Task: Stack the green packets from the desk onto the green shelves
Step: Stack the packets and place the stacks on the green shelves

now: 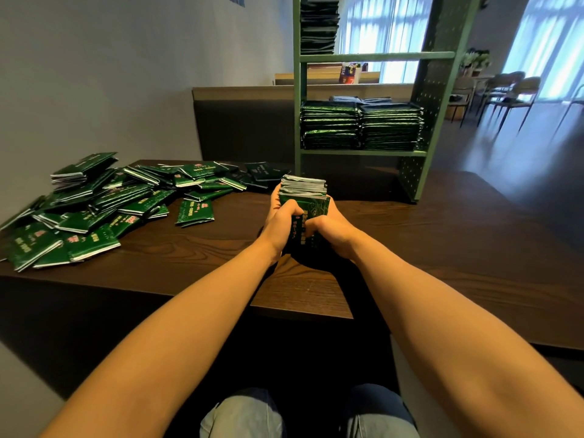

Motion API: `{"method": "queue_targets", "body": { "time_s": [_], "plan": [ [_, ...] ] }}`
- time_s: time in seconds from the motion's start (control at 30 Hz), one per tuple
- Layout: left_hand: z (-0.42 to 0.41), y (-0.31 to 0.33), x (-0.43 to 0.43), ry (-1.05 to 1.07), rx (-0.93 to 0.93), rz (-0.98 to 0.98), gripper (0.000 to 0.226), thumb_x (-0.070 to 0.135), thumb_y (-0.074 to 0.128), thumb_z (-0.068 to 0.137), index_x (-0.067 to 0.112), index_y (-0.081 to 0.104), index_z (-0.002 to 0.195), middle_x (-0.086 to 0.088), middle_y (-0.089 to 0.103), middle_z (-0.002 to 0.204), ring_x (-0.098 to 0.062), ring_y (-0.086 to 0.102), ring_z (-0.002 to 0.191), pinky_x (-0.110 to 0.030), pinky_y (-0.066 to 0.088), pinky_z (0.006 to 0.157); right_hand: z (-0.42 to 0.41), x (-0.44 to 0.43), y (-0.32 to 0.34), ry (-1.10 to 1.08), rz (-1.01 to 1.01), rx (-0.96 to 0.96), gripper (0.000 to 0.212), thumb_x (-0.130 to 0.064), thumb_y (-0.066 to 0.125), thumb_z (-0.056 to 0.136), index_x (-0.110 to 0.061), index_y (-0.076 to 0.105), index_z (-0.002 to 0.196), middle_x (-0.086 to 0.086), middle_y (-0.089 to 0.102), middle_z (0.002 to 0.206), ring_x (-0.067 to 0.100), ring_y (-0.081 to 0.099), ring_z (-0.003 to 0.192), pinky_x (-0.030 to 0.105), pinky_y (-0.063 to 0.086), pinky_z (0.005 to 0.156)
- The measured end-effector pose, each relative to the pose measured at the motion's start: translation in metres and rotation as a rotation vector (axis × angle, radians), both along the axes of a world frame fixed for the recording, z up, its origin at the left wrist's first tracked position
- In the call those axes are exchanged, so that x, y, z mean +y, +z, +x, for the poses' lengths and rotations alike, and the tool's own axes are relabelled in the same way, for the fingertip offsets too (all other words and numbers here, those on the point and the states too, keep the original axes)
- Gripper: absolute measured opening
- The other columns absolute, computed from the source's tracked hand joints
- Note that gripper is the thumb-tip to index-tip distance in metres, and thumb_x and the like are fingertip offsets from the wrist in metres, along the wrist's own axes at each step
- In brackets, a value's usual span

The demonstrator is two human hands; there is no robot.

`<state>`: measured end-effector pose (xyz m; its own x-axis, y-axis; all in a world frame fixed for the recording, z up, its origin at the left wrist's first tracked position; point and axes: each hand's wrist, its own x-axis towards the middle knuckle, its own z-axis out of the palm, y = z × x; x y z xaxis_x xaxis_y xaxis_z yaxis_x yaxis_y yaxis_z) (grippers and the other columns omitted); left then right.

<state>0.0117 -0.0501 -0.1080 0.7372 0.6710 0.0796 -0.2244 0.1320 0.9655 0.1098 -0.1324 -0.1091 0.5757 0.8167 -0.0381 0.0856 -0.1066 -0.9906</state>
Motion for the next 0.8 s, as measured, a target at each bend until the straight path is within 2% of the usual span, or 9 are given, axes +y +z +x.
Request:
{"method": "queue_targets", "body": {
  "time_s": [0.1, 0.27, 0.33, 0.4, 0.47, 0.53, 0.63, 0.73, 0.8],
  "plan": [
    [-0.001, 0.005, 0.001, 0.003, 0.028, -0.010, 0.068, 0.007, 0.049, 0.078, 0.017, 0.035, 0.144, -0.014, 0.059, 0.125, -0.032, 0.057, 0.116, -0.047, 0.050, 0.090, -0.003, -0.002, 0.007, 0.023, -0.025, -0.051, 0.100, -0.002, 0.065, 0.061, -0.018, 0.026, 0.152, 0.007, 0.054, 0.139, 0.023, 0.053, 0.129, 0.043, 0.048, 0.108],
    [-0.002, 0.016, 0.003, 0.025, 0.029, -0.131, 0.034, 0.009, 0.042, 0.089, 0.007, 0.044, 0.124, -0.012, 0.057, 0.095, -0.025, 0.060, 0.080, -0.036, 0.051, 0.066, 0.003, 0.007, 0.006, 0.015, -0.017, -0.082, 0.094, -0.016, 0.073, 0.061, -0.018, 0.038, 0.147, 0.009, 0.063, 0.129, 0.024, 0.064, 0.117, 0.048, 0.056, 0.100],
    [-0.001, 0.019, 0.005, 0.006, 0.022, -0.218, 0.034, 0.019, 0.046, 0.085, 0.001, 0.055, 0.112, -0.015, 0.060, 0.093, -0.028, 0.061, 0.077, -0.037, 0.052, 0.067, -0.004, 0.003, 0.013, -0.023, -0.019, -0.082, 0.085, -0.021, 0.074, 0.065, -0.017, 0.042, 0.144, 0.009, 0.065, 0.124, 0.025, 0.067, 0.112, 0.043, 0.059, 0.090],
    [-0.001, 0.022, 0.005, -0.004, 0.001, -0.303, 0.031, 0.023, 0.043, 0.085, 0.003, 0.066, 0.095, -0.014, 0.063, 0.091, -0.030, 0.061, 0.078, -0.042, 0.050, 0.078, -0.008, -0.002, 0.018, -0.083, -0.005, -0.060, 0.060, -0.013, 0.071, 0.083, -0.014, 0.044, 0.137, 0.007, 0.064, 0.117, 0.019, 0.067, 0.103, 0.031, 0.055, 0.077],
    [-0.001, 0.022, 0.006, -0.013, 0.008, -0.335, 0.035, 0.024, 0.050, 0.080, 0.001, 0.065, 0.102, -0.016, 0.063, 0.098, -0.032, 0.061, 0.085, -0.047, 0.050, 0.088, -0.002, -0.003, 0.014, -0.136, 0.002, -0.081, 0.051, -0.012, 0.070, 0.086, -0.011, 0.050, 0.133, 0.008, 0.066, 0.117, 0.018, 0.068, 0.099, 0.029, 0.054, 0.074],
    [-0.002, 0.023, 0.009, 0.000, 0.066, -0.326, 0.070, 0.021, 0.065, 0.060, 0.001, 0.053, 0.126, -0.018, 0.059, 0.105, -0.032, 0.061, 0.089, -0.048, 0.053, 0.087, 0.000, -0.004, 0.017, -0.153, -0.009, -0.139, 0.051, -0.015, 0.073, 0.083, -0.011, 0.054, 0.131, 0.010, 0.068, 0.120, 0.021, 0.068, 0.103, 0.037, 0.058, 0.084],
    [-0.003, 0.026, 0.014, 0.158, 0.116, -0.094, 0.071, 0.006, 0.061, 0.071, 0.017, 0.038, 0.138, -0.013, 0.056, 0.104, -0.023, 0.057, 0.083, -0.034, 0.052, 0.068, 0.007, -0.007, 0.028, -0.144, -0.105, -0.333, 0.056, -0.023, 0.075, 0.082, -0.014, 0.053, 0.132, 0.002, 0.066, 0.115, 0.021, 0.066, 0.108, 0.038, 0.055, 0.089],
    [-0.007, 0.029, 0.034, 0.245, 0.143, 0.362, 0.088, 0.016, 0.073, 0.071, 0.030, 0.030, 0.147, -0.013, 0.046, 0.138, -0.026, 0.049, 0.125, -0.043, 0.052, 0.095, 0.014, -0.014, 0.046, -0.091, -0.261, -0.570, 0.062, -0.031, 0.076, 0.085, -0.013, 0.051, 0.139, 0.003, 0.062, 0.117, 0.020, 0.061, 0.104, 0.031, 0.047, 0.083],
    [-0.015, 0.036, 0.043, 0.250, 0.239, 0.770, 0.094, 0.028, 0.077, 0.068, 0.034, 0.030, 0.149, -0.007, 0.040, 0.147, -0.023, 0.041, 0.133, -0.043, 0.045, 0.103, 0.020, -0.016, 0.054, -0.028, -0.374, -0.667, 0.063, -0.031, 0.076, 0.085, -0.012, 0.052, 0.140, 0.005, 0.062, 0.116, 0.022, 0.061, 0.102, 0.033, 0.050, 0.084]
  ]
}}
